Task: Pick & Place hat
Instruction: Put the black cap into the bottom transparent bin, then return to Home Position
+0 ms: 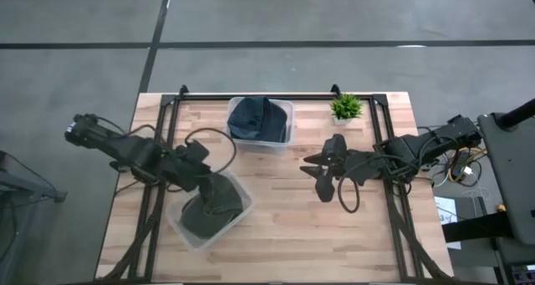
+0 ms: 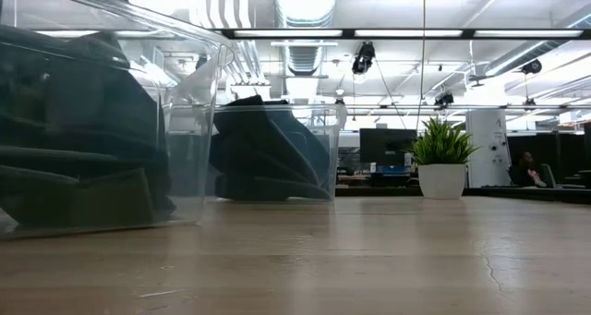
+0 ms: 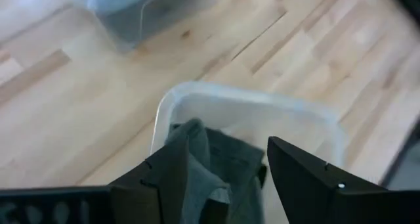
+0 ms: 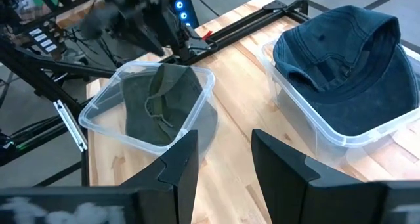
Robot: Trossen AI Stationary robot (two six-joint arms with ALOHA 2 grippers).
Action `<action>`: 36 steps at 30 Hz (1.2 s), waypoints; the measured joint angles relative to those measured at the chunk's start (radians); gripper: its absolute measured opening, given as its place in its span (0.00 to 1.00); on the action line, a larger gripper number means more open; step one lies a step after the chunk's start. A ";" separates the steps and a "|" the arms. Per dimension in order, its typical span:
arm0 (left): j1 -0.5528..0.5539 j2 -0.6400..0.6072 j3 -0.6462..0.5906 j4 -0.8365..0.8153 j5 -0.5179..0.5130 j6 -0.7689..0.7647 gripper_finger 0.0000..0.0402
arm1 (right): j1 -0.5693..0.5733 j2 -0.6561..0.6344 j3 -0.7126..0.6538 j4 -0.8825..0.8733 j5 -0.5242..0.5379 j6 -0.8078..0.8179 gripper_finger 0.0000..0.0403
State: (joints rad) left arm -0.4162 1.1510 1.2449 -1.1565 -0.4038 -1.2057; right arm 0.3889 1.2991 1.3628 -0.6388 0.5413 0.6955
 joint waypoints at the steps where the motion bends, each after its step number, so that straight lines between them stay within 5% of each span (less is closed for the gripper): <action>1: -0.001 -0.010 0.013 -0.003 -0.003 0.011 0.50 | 0.000 0.000 0.000 0.000 0.000 0.000 0.33; 5: -0.024 -0.054 0.085 0.032 -0.039 0.101 0.50 | 0.002 0.000 0.000 0.002 0.000 -0.022 0.33; 12: -0.180 -0.156 0.105 0.268 -0.280 0.478 0.50 | 0.008 -0.047 0.000 -0.017 0.001 -0.224 0.33; 21: -0.285 -0.317 -0.038 0.274 -0.415 0.512 0.50 | 0.008 -0.258 0.001 -0.171 0.063 -0.509 0.33; 25: -0.284 -0.382 -0.095 0.274 -0.448 0.547 0.50 | 0.007 -0.359 -0.009 -0.264 0.063 -0.422 0.33; 31: -0.284 -0.514 -0.200 0.307 -0.516 0.558 0.50 | 0.007 -0.521 -0.136 -0.244 -0.155 -0.457 0.33; 36: -0.284 -0.633 -0.379 0.505 -0.534 0.632 0.50 | 0.006 -0.667 -0.350 -0.061 -0.209 -0.454 0.33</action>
State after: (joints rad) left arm -0.7002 0.5183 0.8663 -0.6512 -0.9377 -0.5733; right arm 0.3946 0.6319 1.0126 -0.7000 0.3324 0.2419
